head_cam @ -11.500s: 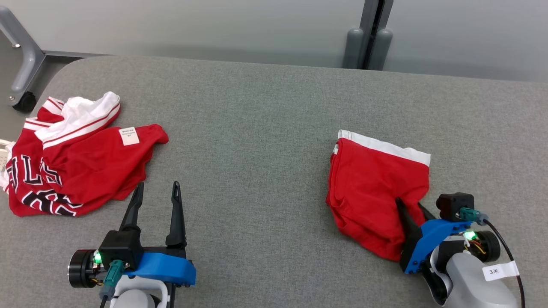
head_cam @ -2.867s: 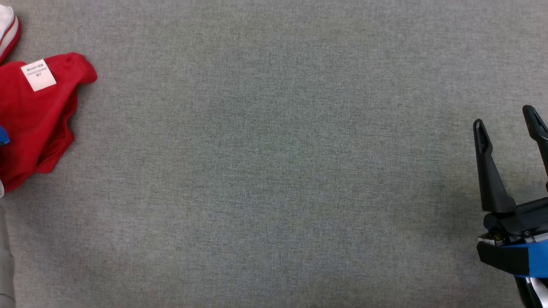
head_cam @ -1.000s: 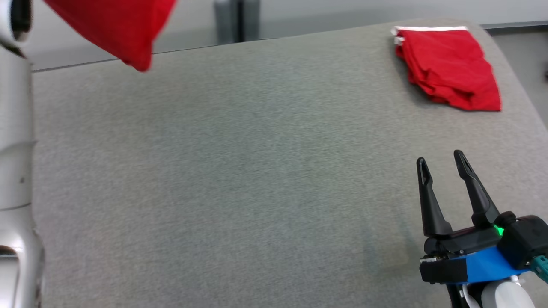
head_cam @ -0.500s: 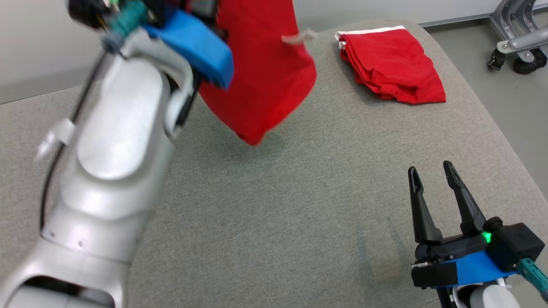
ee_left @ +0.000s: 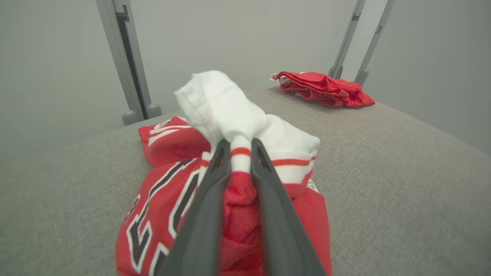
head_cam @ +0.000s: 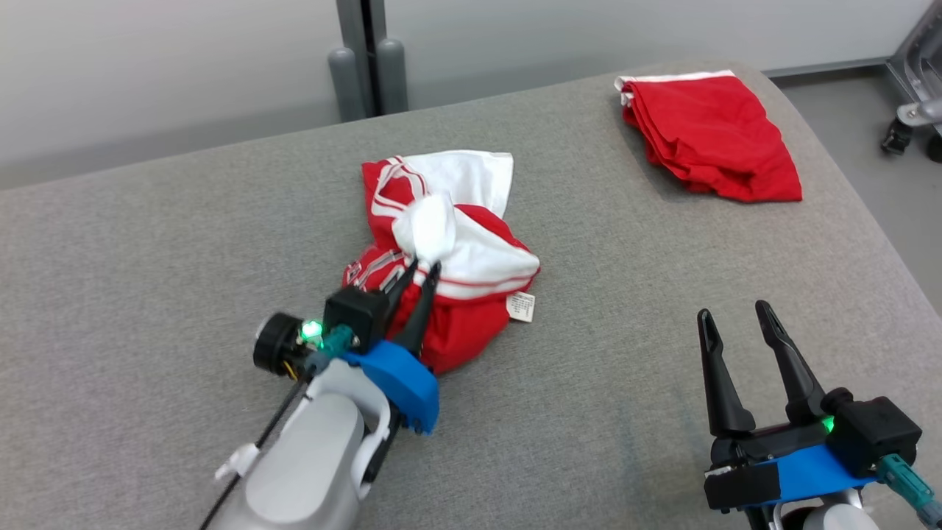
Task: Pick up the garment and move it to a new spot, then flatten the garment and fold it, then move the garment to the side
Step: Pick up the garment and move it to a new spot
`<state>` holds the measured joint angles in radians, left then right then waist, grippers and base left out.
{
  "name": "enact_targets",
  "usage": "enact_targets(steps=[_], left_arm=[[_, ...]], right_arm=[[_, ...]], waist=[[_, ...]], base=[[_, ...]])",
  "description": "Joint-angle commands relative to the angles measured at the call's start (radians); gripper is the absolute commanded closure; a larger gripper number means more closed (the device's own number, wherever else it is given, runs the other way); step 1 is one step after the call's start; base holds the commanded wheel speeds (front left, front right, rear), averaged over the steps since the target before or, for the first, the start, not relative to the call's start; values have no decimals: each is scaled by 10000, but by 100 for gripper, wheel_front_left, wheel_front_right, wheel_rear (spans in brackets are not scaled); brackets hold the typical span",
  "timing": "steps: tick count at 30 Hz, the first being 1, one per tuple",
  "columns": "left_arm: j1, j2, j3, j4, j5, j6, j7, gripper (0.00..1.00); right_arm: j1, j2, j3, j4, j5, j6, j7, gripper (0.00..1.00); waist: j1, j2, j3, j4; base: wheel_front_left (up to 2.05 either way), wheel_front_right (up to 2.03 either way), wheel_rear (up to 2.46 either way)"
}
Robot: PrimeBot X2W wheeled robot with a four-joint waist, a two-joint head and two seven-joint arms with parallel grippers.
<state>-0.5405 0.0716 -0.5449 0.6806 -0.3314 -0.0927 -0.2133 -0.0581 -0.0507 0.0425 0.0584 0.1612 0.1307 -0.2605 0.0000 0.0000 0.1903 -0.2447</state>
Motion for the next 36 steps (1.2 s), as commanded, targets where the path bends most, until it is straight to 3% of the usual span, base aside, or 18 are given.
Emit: enact_targets(steps=[1, 2, 3, 11, 21, 27, 36], left_arm=[[181, 1, -53, 37, -51, 57, -68, 71], [287, -40, -129, 60, -61, 74, -105, 13], [365, -68, -181, 56, -65, 124, -148, 0], [767, 175, 81, -825, 210, 644, -511, 0], [2502, 1038, 1818, -3642, 826, 1369, -525, 0], [3708, 1137, 2867, -4605, 1000, 1247, -518, 0], [5008, 1115, 3910, -4691, 1289, 1157, -520, 0]], right_arm=[[67, -1, -1, 48, -26, 3, -49, 0], [97, -2, -12, 94, -26, 3, -49, 0], [134, -2, 23, 142, -32, 3, -48, 0], [484, -3, -58, 506, -84, 3, -53, 0], [790, -5, -215, 810, -23, 3, -56, 0], [1017, -5, -347, 917, 31, 3, -59, 0], [1256, -6, -533, 1042, 40, 1, -59, 0]], waist=[[0, 0, -39, 60], [0, 0, -94, 130], [0, 0, -142, 183], [0, 0, -679, 806], [0, 0, -1282, 1663], [0, 0, -1670, 2194], [0, 0, -1975, 2608]], base=[[0, 0, 0], [0, 0, 0], [0, 0, 0], [0, 0, 0], [0, 0, 0], [0, 0, 0], [0, 0, 0]])
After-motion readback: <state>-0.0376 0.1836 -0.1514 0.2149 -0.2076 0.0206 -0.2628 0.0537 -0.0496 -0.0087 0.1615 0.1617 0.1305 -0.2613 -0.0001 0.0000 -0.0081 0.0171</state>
